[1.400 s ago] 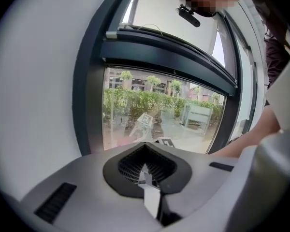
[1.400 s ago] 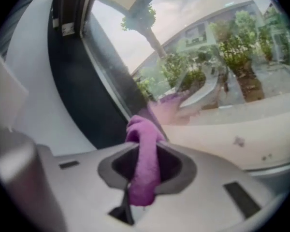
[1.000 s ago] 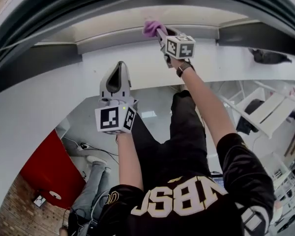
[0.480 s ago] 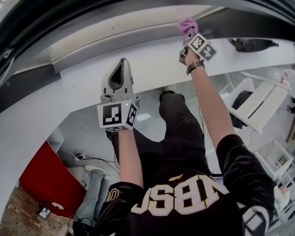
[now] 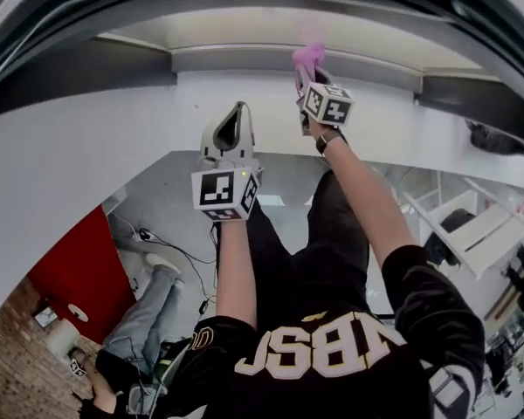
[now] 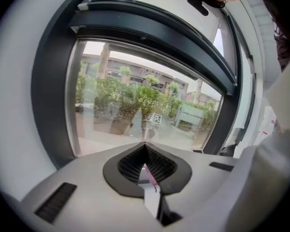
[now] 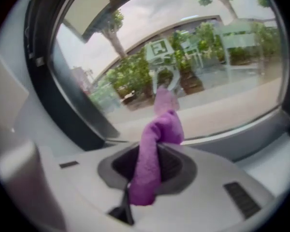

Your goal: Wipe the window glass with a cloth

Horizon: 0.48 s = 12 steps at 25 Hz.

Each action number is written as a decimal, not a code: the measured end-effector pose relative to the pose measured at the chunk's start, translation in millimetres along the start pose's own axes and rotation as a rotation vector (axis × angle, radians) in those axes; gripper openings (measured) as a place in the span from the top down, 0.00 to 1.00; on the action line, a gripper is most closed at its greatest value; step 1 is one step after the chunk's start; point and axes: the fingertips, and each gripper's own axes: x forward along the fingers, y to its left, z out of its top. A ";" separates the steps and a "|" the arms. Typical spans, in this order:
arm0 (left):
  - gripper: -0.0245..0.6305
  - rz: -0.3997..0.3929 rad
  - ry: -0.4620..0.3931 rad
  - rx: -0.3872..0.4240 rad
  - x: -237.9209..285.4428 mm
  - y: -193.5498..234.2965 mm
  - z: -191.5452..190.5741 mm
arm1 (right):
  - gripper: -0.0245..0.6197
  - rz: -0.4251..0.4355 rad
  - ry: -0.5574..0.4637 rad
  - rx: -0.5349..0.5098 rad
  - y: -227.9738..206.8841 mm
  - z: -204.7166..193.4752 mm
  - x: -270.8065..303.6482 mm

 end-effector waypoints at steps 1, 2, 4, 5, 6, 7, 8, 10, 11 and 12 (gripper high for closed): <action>0.94 0.030 0.008 0.005 -7.8 20.7 -2.2 | 0.84 0.072 0.022 -0.034 43.8 -9.3 20.0; 0.94 0.060 0.012 0.010 -17.4 41.4 -3.6 | 0.84 0.146 0.042 -0.067 87.6 -18.8 38.8; 0.94 0.114 0.019 0.021 -40.9 82.7 -5.7 | 0.84 0.296 0.085 -0.120 169.9 -38.6 73.0; 0.94 0.139 0.026 0.026 -53.5 102.9 -7.6 | 0.84 0.367 0.112 -0.135 206.0 -49.4 89.1; 0.94 0.164 0.035 0.031 -65.4 121.8 -9.9 | 0.84 0.424 0.142 -0.146 236.4 -60.0 105.2; 0.94 0.189 0.044 0.036 -76.2 138.7 -12.5 | 0.84 0.460 0.170 -0.159 260.0 -69.5 121.1; 0.94 0.212 0.052 0.040 -85.8 152.4 -15.2 | 0.84 0.476 0.191 -0.177 276.8 -77.1 136.6; 0.94 0.244 0.063 0.043 -99.5 168.6 -20.8 | 0.84 0.475 0.199 -0.201 294.3 -82.3 164.0; 0.94 0.248 0.066 0.043 -101.6 171.1 -23.4 | 0.84 0.462 0.189 -0.197 295.3 -77.7 175.1; 0.94 0.243 0.070 0.041 -100.4 170.4 -26.6 | 0.84 0.437 0.172 -0.183 290.3 -68.6 182.8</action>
